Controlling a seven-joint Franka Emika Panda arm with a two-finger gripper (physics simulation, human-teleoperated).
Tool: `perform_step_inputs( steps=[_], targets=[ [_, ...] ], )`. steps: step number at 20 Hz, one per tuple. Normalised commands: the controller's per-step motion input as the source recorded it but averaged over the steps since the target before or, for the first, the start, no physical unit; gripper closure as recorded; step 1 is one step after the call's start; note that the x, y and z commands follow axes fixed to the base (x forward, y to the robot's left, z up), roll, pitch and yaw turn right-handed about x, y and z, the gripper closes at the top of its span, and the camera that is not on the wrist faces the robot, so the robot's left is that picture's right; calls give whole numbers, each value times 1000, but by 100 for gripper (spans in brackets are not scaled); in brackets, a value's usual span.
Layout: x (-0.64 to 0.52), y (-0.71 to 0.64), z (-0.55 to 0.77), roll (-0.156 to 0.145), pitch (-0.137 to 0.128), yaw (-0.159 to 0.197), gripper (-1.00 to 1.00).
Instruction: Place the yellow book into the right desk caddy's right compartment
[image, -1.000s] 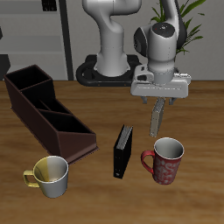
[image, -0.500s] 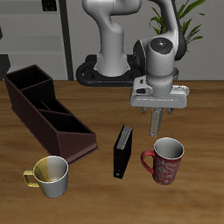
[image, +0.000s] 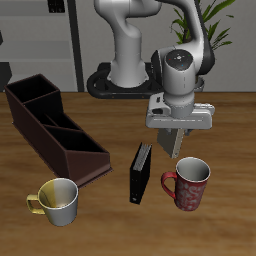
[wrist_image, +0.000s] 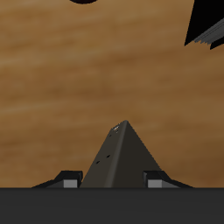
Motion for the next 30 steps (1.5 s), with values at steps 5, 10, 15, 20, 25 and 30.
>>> perform_step_inputs(
  steps=[5,10,15,20,25,30],
  targets=[
    [-17,-17,111,19,-1,-19,100],
    [-5,-37,133,1,-29,8,100],
    [-19,-25,192,6,-32,11,100],
    [-81,-108,526,34,-36,-15,100],
    [-15,-185,457,98,36,-52,100],
    [-13,-452,435,21,-24,-71,100]
  ],
)
